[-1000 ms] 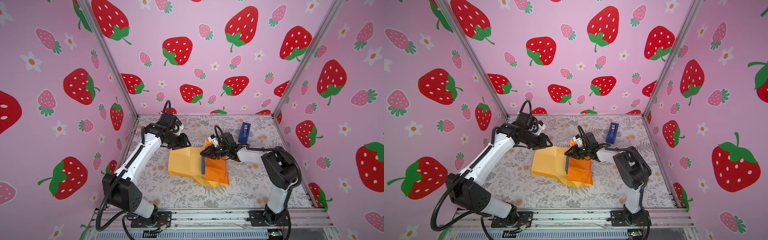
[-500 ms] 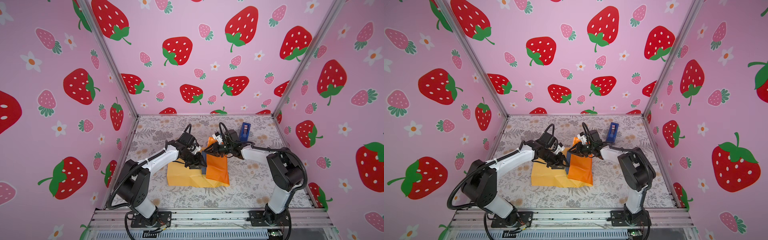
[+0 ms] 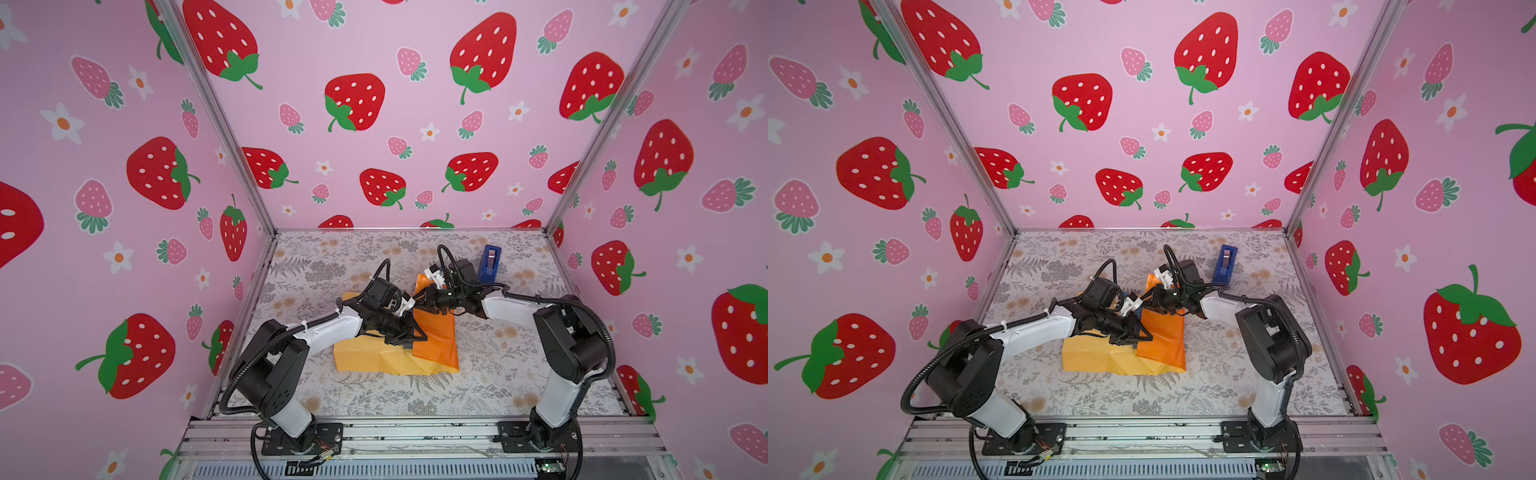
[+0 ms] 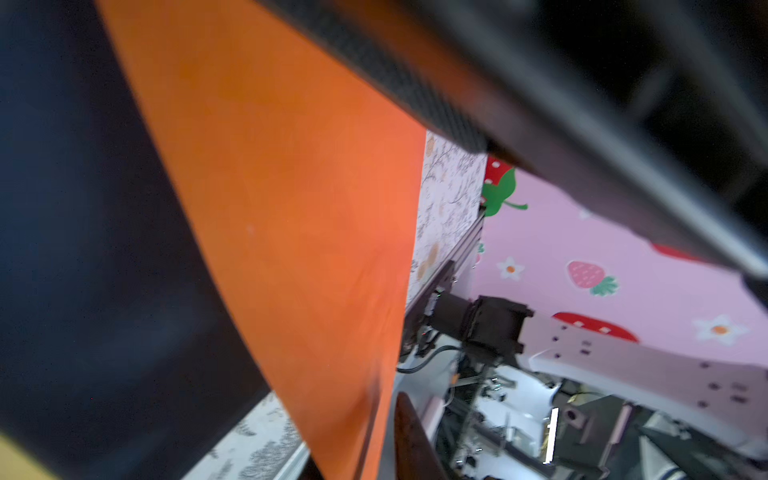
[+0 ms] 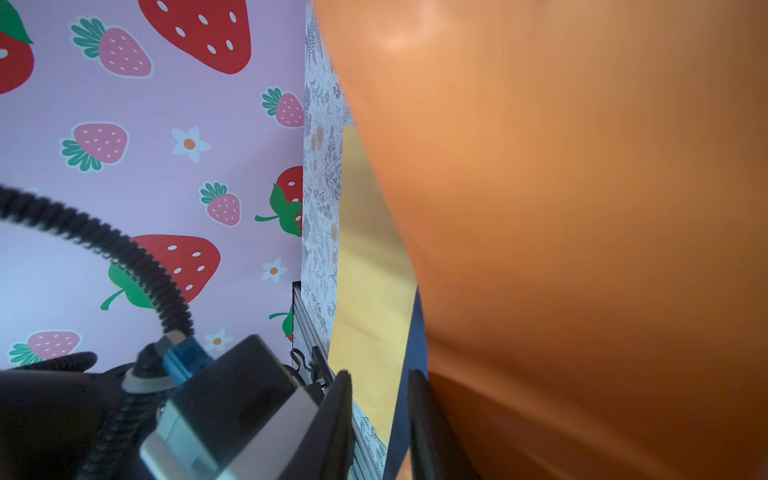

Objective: Wrap a gift box in wrapping paper
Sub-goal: Fold the wrapping paper in the gift box.

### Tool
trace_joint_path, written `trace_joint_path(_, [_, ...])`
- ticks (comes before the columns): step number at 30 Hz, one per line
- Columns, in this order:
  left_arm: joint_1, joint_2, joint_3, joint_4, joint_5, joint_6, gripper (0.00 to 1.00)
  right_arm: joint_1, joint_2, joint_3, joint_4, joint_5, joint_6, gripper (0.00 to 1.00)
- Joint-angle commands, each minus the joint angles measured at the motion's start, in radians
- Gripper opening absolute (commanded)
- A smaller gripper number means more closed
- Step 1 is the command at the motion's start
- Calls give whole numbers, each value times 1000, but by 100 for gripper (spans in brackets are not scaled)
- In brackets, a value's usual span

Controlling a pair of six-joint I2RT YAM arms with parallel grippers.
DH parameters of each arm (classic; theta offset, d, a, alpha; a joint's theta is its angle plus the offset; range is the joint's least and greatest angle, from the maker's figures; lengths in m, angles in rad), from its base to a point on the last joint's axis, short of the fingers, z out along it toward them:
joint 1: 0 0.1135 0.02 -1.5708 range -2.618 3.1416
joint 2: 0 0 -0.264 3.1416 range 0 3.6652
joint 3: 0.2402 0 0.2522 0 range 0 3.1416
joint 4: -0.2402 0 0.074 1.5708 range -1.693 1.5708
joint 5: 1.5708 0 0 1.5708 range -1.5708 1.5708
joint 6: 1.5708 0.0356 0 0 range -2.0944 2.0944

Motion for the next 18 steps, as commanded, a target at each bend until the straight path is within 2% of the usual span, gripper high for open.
trace_joint_path(1, [-14,-12,27,61,38,-36,12,-11,-95,18,-50,8,-14,34])
trace_joint_path(2, [-17,-18,35,48,37,-31,15,-26,-129,4,-74,25,-26,37])
trace_joint_path(7, [-25,-25,137,-66,-2,29,46,-171,-318,-121,-201,135,-93,50])
trace_joint_path(9, [-23,8,200,-101,-11,57,53,-242,-384,-205,-227,211,-117,56])
trace_joint_path(11, [-21,54,277,-165,-21,99,58,-300,-398,-282,-235,248,-141,55])
trace_joint_path(13, [-17,95,346,-214,-29,138,62,-336,-376,-359,-181,202,-137,52])
trace_joint_path(18, [-10,248,550,-295,-1,191,70,-339,-317,-453,-19,104,-77,42])
